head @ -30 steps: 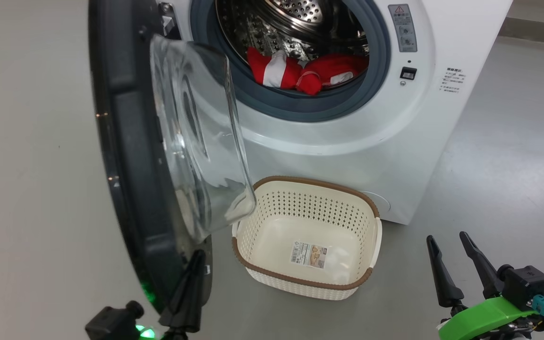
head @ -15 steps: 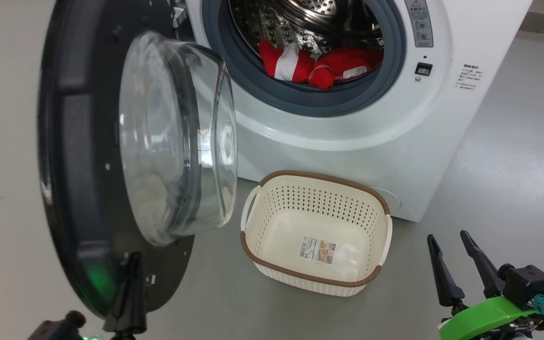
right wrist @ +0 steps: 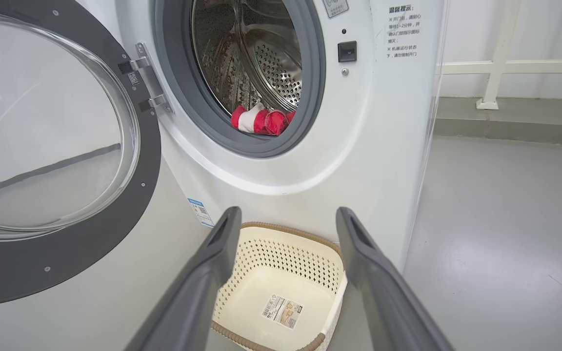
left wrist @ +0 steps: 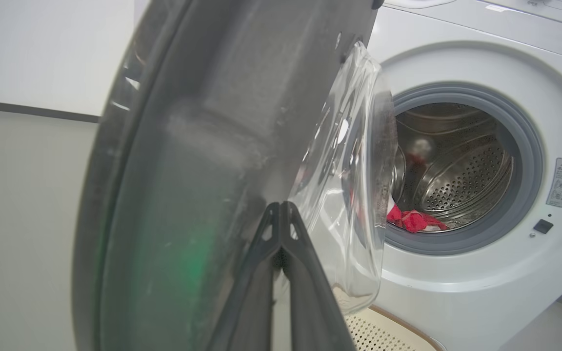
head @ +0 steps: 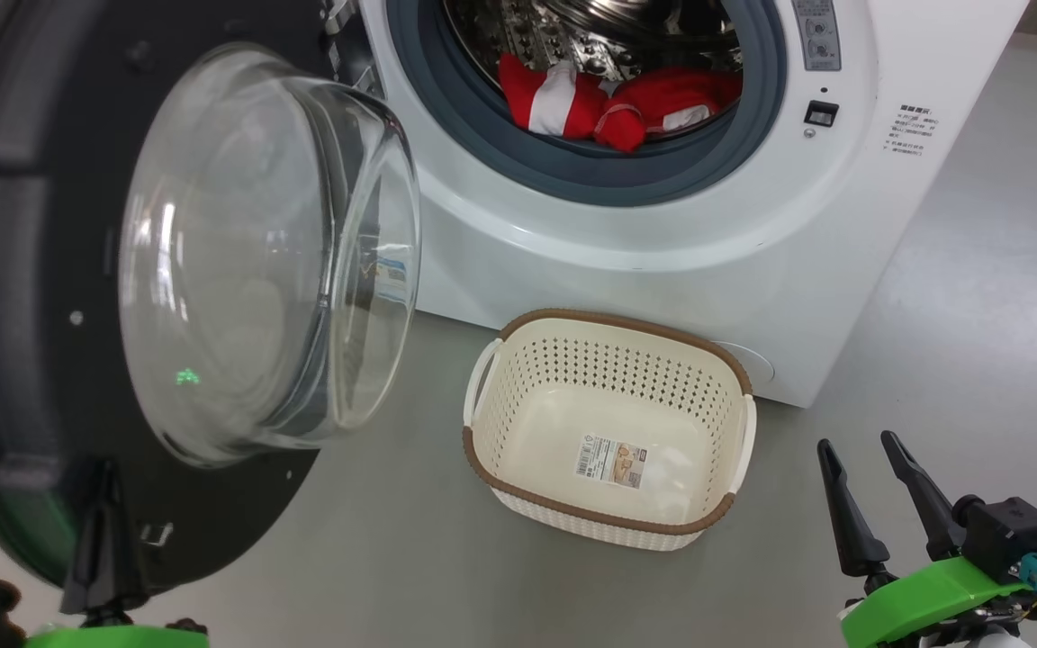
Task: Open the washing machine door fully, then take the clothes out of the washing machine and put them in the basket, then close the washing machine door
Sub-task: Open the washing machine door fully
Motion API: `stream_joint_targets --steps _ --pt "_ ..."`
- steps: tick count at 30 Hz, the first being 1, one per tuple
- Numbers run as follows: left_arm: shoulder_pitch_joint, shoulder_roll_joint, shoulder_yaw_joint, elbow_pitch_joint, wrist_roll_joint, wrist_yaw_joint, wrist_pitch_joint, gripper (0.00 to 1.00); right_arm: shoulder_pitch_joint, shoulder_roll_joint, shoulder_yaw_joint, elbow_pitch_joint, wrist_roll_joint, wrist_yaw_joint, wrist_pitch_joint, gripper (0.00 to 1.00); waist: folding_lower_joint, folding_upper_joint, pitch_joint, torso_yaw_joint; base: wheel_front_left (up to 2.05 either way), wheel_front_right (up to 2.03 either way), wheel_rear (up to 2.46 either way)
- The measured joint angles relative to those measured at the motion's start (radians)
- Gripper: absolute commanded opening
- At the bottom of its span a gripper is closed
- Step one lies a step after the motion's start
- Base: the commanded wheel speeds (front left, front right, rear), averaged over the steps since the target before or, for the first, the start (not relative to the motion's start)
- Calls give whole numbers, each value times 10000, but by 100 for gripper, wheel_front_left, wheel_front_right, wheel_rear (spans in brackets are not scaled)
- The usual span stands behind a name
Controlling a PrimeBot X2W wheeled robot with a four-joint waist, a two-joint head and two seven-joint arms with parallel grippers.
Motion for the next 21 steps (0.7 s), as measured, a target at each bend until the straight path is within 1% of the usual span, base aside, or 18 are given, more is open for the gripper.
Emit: stream_joint_targets --steps 5,8,10,21 --pt "-353 111 570 453 100 -36 0 0 -146 -35 8 -17 -2 0 0 100 0 0 108 -37 0 0 0" --pt "-610 226 976 773 253 -194 2 0 -146 -50 17 -15 -12 0 0 100 0 0 157 -71 0 0 0" --pt "-779 372 1181 995 347 -213 2 0 -147 -56 19 -15 -81 0 0 100 0 0 196 -94 0 0 0" --pt "-2207 1012 2537 2780 959 -777 0 0 -360 -157 -31 -65 -165 0 0 100 0 0 537 -155 0 0 0"
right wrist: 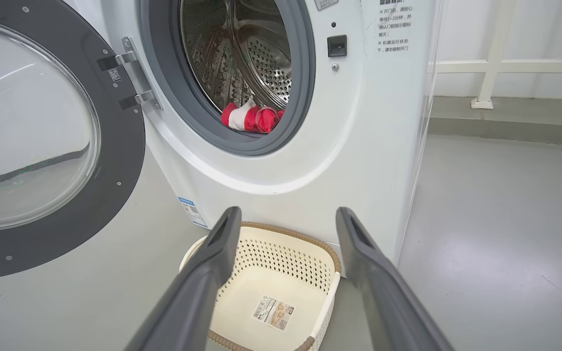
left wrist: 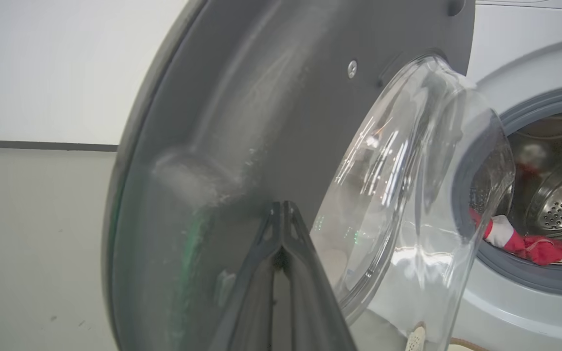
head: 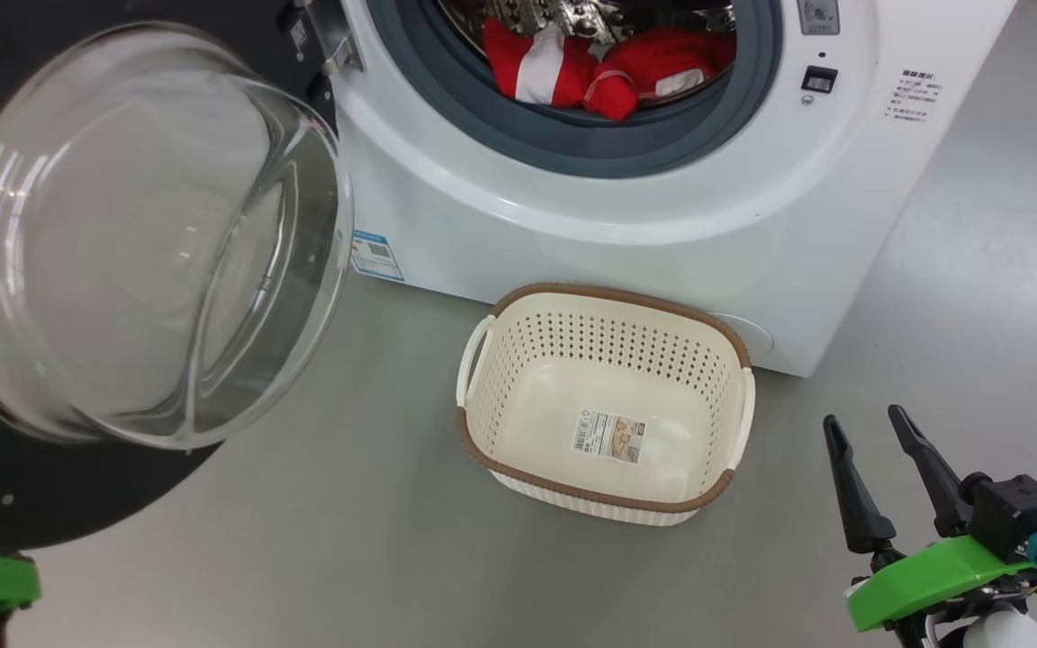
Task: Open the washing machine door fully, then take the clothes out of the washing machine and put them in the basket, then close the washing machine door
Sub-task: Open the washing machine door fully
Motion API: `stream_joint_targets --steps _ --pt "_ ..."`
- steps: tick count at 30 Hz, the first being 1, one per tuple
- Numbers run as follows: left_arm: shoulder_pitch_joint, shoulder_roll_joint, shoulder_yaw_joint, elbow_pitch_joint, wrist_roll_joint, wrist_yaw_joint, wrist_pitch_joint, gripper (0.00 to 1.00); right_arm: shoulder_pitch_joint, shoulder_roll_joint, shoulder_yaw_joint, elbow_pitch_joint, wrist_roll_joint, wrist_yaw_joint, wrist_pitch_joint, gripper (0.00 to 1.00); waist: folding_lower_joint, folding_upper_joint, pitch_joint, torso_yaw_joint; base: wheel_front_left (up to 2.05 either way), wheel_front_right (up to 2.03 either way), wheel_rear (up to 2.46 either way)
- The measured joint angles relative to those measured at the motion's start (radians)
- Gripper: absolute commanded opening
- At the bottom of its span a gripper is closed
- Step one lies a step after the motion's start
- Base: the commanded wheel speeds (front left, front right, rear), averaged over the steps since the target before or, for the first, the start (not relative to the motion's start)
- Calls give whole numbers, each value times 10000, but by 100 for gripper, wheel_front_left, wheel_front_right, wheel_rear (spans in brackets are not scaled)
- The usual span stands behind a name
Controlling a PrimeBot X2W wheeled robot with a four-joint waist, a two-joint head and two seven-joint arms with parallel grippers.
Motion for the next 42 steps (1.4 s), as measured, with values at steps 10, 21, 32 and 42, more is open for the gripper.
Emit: stream_joint_targets --steps 10,21,32,42 --pt "-998 259 744 1225 652 -309 0 0 -19 -12 2 -15 -15 0 0 100 0 0 274 -74 0 0 0" --pt "-2007 757 1693 2276 1129 -399 0 0 -380 -98 23 -75 -169 2 0 100 0 0 720 -206 0 0 0" --pt "-2510 1271 2082 2890 1300 -470 -4 0 -630 -240 84 -96 -194 2 0 100 0 0 1135 -406 0 0 0" --pt "-2792 1469 2128 3348 1137 -470 -10 0 -631 -265 79 -94 -255 2 0 100 0 0 1278 -500 0 0 0"
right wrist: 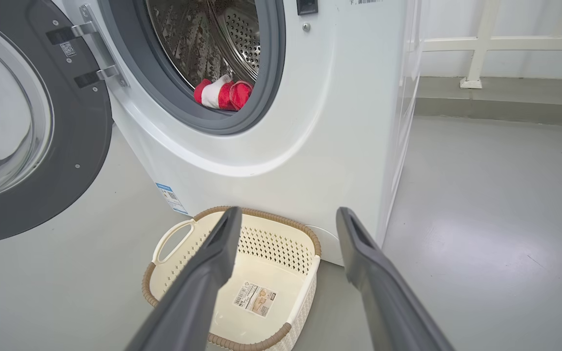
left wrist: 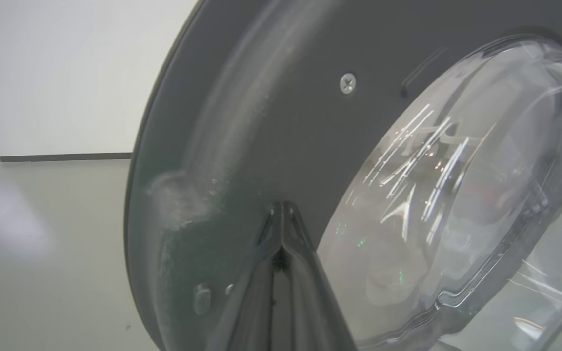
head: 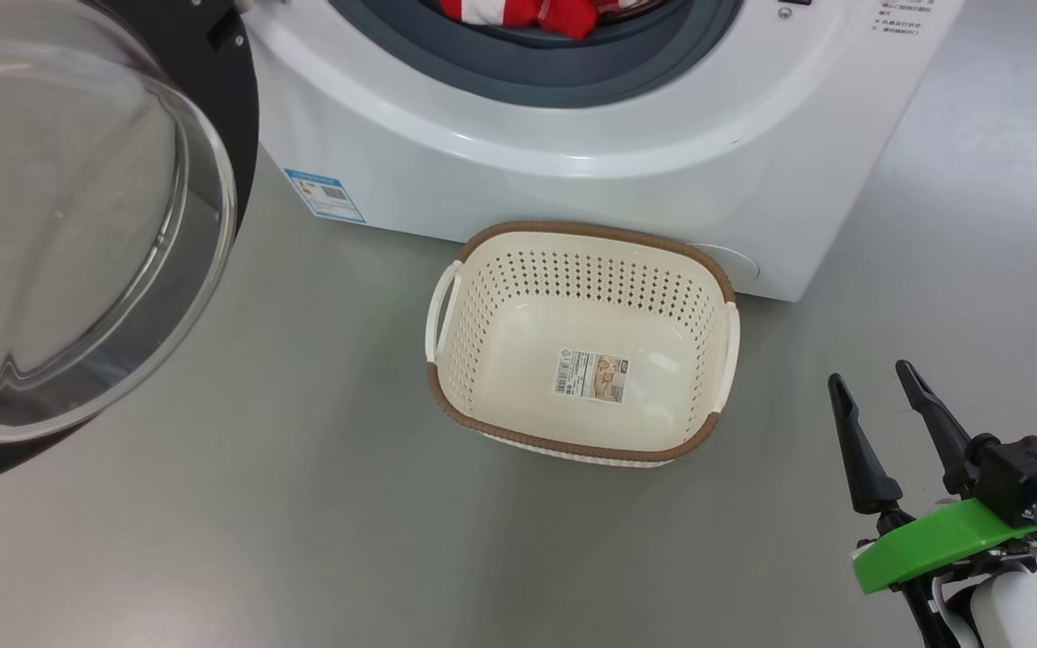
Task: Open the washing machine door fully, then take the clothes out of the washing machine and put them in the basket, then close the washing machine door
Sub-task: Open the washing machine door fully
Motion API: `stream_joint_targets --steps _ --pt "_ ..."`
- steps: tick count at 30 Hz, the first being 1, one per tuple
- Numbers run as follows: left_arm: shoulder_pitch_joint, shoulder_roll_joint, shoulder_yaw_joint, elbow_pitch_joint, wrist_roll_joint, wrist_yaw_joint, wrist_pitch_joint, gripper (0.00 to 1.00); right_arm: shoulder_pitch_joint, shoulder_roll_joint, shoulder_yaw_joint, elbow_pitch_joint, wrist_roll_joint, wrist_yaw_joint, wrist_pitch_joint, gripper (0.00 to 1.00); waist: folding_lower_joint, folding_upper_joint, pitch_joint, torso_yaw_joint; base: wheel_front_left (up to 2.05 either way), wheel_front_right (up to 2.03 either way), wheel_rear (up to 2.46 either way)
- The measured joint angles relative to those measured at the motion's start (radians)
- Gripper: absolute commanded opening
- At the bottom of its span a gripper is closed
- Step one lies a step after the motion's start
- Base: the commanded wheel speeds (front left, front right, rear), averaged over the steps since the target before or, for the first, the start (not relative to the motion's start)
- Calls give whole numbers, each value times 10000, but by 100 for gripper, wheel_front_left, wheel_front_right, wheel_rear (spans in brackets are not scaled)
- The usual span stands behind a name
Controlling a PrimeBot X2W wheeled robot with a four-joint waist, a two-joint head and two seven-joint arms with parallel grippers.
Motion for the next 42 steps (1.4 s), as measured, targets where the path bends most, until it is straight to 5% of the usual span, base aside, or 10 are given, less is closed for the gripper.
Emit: stream_joint_targets --steps 35,36,40,42 --pt "2499 -1051 -1866 -2516 -711 2 0 0 89 230 146 98 107 0 0 100 0 0 -1444 -38 0 0 0" --pt "2600 -1099 -1891 -2619 -711 2 0 5 91 240 144 96 107 0 0 100 1 0 -1476 -58 0 0 0" --pt "2990 -1279 -2107 -3009 -732 2 0 49 134 268 138 92 109 0 0 100 0 0 -1587 -176 0 0 0" --pt "3187 -1315 -2334 -3219 -853 2 0 80 223 274 136 84 115 0 0 100 0 0 -1636 -255 0 0 0"
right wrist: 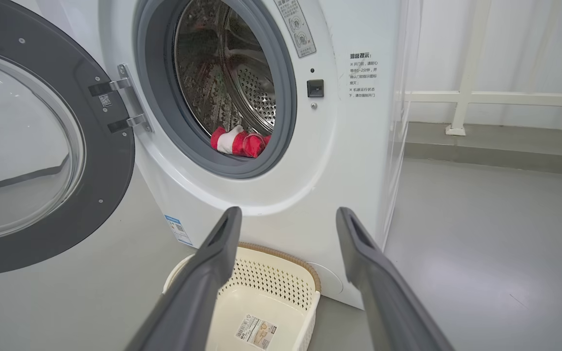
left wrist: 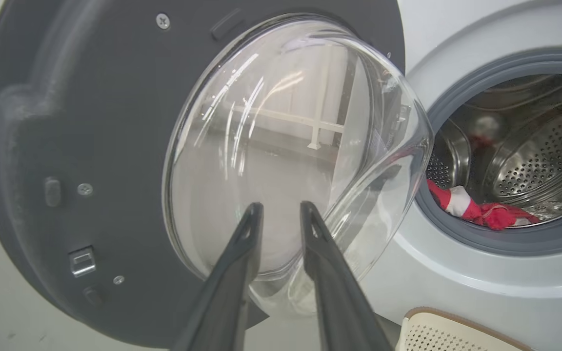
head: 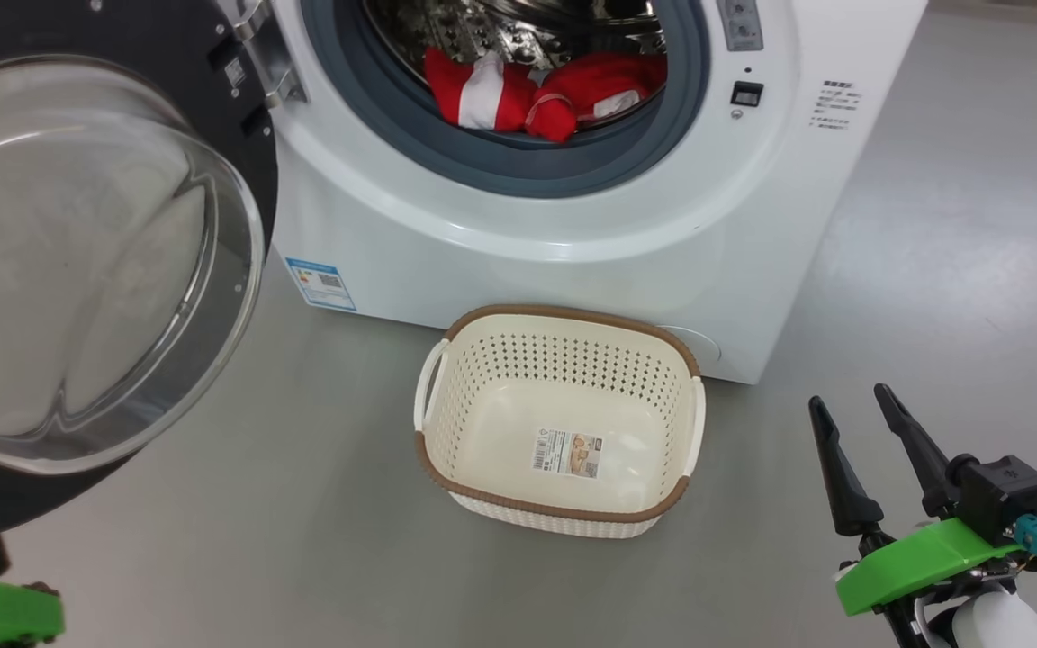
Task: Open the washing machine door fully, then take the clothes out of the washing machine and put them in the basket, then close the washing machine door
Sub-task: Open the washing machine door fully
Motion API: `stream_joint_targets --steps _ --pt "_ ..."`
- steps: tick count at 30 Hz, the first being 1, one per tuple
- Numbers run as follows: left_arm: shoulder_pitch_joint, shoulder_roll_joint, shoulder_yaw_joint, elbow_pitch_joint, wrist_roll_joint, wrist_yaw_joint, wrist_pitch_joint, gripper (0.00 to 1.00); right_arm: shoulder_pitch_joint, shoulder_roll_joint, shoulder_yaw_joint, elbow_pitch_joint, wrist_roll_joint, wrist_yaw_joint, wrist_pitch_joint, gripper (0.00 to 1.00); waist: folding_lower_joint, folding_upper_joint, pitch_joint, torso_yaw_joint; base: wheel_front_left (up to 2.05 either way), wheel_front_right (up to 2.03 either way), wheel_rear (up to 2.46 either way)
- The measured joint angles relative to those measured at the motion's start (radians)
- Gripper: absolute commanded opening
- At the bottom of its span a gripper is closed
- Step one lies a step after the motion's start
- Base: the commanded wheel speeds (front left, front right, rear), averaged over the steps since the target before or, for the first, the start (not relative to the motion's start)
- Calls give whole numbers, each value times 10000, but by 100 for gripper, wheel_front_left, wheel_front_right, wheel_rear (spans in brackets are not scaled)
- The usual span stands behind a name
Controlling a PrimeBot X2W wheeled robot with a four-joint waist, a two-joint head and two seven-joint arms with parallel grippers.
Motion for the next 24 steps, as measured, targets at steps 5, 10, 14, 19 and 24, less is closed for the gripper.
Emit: stream_joint_targets --steps 5,10,14,19,24 --pt "507 -173 -709 -456 -267 0 0 100 82 42 -48 -15 59 0 0 100 0 0 -92 -254 0 0 0" --pt "785 -184 -1383 -917 -318 0 0 100 84 81 -167 -58 63 0 0 100 0 0 -159 -563 0 0 0" --pt "945 -167 -1889 -1193 -318 0 0 100 90 86 -272 -104 63 0 0 100 0 0 -176 -757 0 0 0" --pt "1100 -79 -2383 -1601 -328 0 0 100 112 104 -324 -136 63 0 0 100 0 0 -180 -1058 0 0 0" --pt "1141 19 -2905 -1875 -359 0 0 100 417 121 -364 -184 63 6 0 100 0 0 -211 -1341 0 0 0"
